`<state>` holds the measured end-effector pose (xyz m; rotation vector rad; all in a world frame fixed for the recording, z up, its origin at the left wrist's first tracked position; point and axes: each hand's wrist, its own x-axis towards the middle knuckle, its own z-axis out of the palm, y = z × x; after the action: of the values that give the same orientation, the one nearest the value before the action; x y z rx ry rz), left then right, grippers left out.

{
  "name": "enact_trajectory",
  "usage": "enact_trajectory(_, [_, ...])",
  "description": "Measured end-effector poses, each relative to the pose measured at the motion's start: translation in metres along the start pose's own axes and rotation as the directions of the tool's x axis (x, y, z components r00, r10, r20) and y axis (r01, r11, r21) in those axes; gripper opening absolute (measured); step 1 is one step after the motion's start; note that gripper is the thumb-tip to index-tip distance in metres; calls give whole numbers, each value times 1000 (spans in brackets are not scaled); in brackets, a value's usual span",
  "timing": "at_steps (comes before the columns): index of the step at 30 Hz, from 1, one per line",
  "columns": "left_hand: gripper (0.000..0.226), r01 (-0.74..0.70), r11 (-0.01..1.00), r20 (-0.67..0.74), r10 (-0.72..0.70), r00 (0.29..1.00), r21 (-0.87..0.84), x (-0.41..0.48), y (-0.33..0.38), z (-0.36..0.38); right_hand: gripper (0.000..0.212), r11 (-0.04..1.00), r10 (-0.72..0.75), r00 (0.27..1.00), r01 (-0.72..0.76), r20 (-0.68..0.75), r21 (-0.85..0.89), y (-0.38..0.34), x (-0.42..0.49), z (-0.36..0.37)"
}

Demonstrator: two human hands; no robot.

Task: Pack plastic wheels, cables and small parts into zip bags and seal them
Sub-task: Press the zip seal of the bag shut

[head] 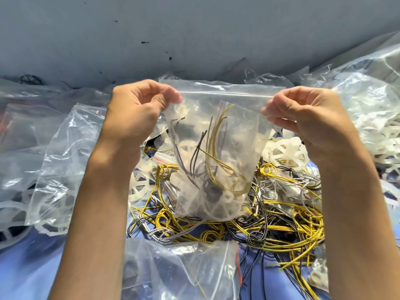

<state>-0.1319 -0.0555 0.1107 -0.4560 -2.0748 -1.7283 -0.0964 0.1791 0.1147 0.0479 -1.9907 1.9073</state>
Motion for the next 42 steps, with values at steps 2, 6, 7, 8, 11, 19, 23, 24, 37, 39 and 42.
enact_trajectory(2, [25, 2, 1000, -18, -2, 1000, 2, -1, 0, 2, 22, 999, -8, 1000, 8, -11, -49, 0, 0, 2])
enact_trajectory(6, [21, -10, 1000, -34, 9, 999, -29, -1, 1, 2, 14, 1000, -16, 1000, 16, -1, -24, 0, 0, 3])
enact_trajectory(7, [19, -10, 999, -25, 9, 1000, -43, 0, 1, 2, 11, 1000, -1, 1000, 1, 26, -9, 1, 0, 2])
enact_trajectory(8, [16, -5, 999, -14, 4, 1000, -52, -1, 0, 1, 8, 1000, 18, 998, -17, 59, -6, 2, 1, 1])
enact_trajectory(11, [15, 44, 997, 27, -42, 999, -68, 0, -2, 0, 8, 998, 46, 991, -42, 124, -38, 5, 2, 0])
enact_trajectory(19, [5, 62, 993, 37, -58, 998, -101, -1, -1, 1, 13, 994, -76, 992, 83, 97, -68, 5, 0, 6])
enact_trajectory(23, [10, 26, 998, -103, -32, 994, -61, 1, -3, 2, 16, 991, -107, 990, 113, 94, -65, 1, -1, 6])
enact_trajectory(24, [10, 20, 998, -123, -27, 992, -57, 1, -4, 2, 15, 992, -109, 988, 115, 106, -54, 0, -1, 6])
enact_trajectory(37, [25, 147, 975, 151, -122, 981, -166, -3, -2, -1, 16, 982, -122, 976, 145, 178, -121, 3, -1, 9])
enact_trajectory(39, [24, 152, 971, 168, -122, 978, -186, -3, -2, 1, 19, 975, -144, 977, 167, 158, -146, 2, 0, 8])
enact_trajectory(42, [24, 149, 967, 158, -118, 980, -205, -2, -3, 1, 21, 968, -159, 973, 187, 165, -168, 0, -1, 7])
